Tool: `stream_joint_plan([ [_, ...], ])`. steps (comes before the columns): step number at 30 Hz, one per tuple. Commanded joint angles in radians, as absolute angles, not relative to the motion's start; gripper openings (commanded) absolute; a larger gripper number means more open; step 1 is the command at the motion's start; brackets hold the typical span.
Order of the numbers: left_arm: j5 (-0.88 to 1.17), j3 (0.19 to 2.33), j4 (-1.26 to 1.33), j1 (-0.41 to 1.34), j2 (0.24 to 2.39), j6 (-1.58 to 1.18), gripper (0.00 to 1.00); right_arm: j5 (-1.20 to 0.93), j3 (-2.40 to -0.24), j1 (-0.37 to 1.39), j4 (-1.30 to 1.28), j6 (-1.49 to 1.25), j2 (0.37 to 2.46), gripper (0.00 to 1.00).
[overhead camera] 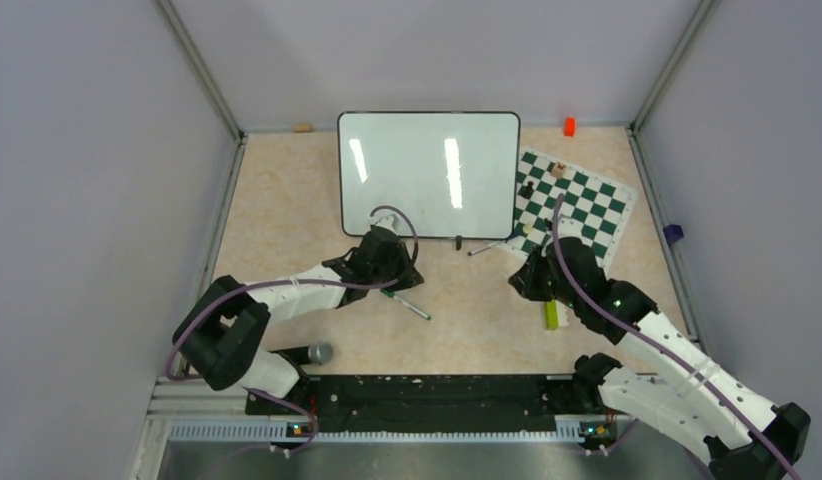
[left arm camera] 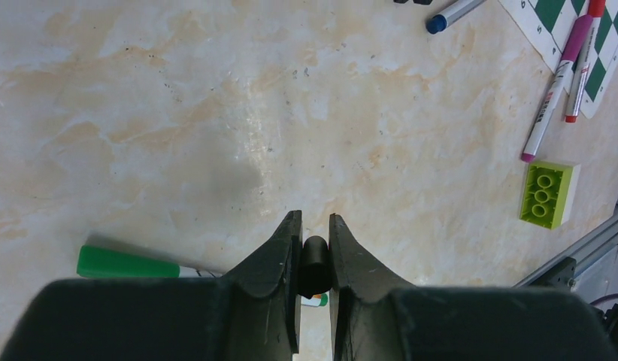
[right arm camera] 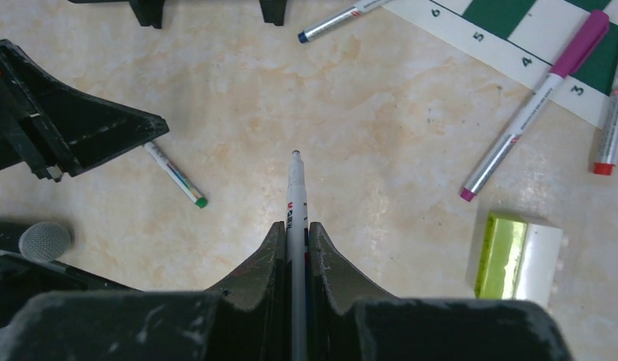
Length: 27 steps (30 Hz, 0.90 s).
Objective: Write a sentence on the whiteboard
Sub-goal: Place the pen cap at the center of the board.
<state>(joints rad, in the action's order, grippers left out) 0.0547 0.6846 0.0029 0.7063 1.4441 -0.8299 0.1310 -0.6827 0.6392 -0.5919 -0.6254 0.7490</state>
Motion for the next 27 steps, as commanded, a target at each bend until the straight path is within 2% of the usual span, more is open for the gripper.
stream_joint_plan([
  [1, 0.046, 0.718, 0.107, 0.717, 1.458, -0.801, 0.14, 0.209, -0.706, 0.632, -0.669, -0.652, 0.733, 0.00],
  [5, 0.045, 0.728, 0.097, 0.721, 1.455, -0.798, 0.28, 0.229, -0.709, 0.632, -0.673, -0.664, 0.732, 0.00],
  [7, 0.042, 0.735, 0.080, 0.719, 1.447, -0.800, 0.42, 0.276, -0.720, 0.632, -0.689, -0.688, 0.747, 0.00],
  [13, 0.027, 0.733, 0.036, 0.720, 1.372, -0.777, 0.71, 0.427, -0.854, 0.632, -0.847, -0.773, 0.916, 0.00],
  [16, -0.024, 0.729, 0.012, 0.718, 1.320, -0.733, 0.73, 0.423, -0.935, 0.632, -0.882, -0.748, 1.001, 0.00],
  [20, -0.146, 0.738, -0.066, 0.696, 1.240, -0.657, 0.74, 0.437, -0.982, 0.632, -0.837, -0.714, 1.014, 0.00],
  [23, -0.098, 0.710, -0.053, 0.608, 1.153, -0.616, 0.74, 0.443, -0.943, 0.632, -0.699, -0.642, 0.978, 0.00],
  [27, 0.031, 0.617, 0.082, 0.399, 1.049, -0.619, 0.73, 0.451, -0.976, 0.561, -0.638, -0.642, 1.019, 0.00],
])
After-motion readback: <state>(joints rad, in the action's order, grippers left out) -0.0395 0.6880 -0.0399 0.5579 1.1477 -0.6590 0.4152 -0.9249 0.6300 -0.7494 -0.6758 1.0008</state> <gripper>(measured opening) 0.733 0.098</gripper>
